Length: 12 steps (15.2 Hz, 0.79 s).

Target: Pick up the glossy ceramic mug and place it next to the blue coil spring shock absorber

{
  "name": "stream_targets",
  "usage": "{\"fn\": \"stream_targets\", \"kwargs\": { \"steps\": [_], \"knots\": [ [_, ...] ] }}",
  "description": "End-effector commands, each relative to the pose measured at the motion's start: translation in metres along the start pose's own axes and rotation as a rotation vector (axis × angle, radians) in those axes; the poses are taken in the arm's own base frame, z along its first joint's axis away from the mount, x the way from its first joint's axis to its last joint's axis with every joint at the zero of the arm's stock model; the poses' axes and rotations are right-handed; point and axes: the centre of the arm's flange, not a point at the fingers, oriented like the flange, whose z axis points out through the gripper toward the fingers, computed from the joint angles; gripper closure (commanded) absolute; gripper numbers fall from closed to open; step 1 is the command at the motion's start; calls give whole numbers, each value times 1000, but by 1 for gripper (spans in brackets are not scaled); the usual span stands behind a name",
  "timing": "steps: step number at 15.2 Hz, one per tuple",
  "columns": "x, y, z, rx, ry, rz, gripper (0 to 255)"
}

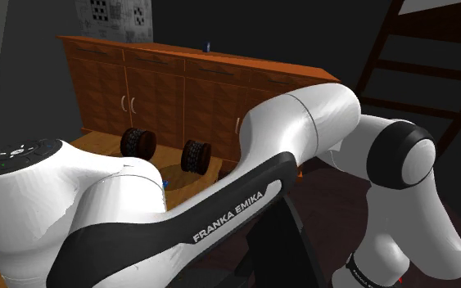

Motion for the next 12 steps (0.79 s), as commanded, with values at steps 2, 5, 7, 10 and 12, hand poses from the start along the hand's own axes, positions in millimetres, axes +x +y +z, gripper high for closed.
{"fn": "stream_targets", "kwargs": {
  "steps": [2, 5, 7, 10, 12],
  "knots": [
    [0, 1, 16, 1, 0, 0, 255],
    [0, 2, 26, 1, 0, 0, 255],
    [0, 2, 26, 1, 0, 0, 255],
    [0, 2, 26, 1, 0, 0, 255],
    [0, 2, 26, 1, 0, 0, 255]
  ]
}}
